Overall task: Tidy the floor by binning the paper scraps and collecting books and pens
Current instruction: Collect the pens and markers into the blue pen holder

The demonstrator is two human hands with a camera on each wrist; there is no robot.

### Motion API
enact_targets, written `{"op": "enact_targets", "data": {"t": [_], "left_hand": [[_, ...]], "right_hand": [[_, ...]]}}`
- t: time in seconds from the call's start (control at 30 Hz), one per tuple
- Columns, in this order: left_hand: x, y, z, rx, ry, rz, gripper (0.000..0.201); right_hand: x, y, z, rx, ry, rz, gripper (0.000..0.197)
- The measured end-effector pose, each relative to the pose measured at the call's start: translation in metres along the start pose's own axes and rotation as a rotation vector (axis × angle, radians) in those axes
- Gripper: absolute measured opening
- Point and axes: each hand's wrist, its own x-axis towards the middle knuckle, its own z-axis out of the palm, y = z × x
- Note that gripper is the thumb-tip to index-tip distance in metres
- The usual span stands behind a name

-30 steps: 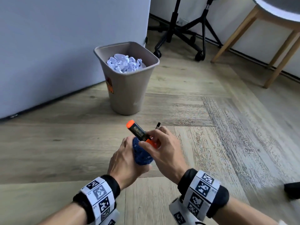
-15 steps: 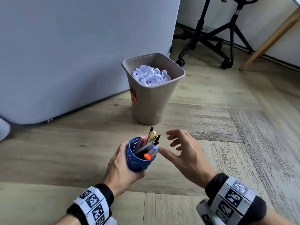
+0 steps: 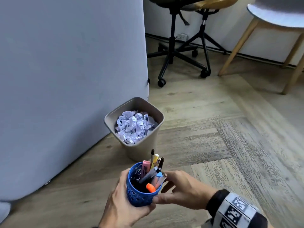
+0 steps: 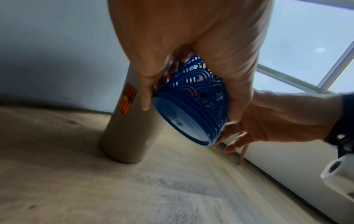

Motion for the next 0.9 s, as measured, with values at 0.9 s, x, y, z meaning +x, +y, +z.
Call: {"op": "enact_targets", "data": {"t": [0.9], "left_hand": [[-0.169, 0.382, -0.266, -0.214, -0.089, 0.072, 0.081]], "right_hand": [[-0.226, -0.456, -0.081, 0.663, 0.358, 0.298, 0.060]]}}
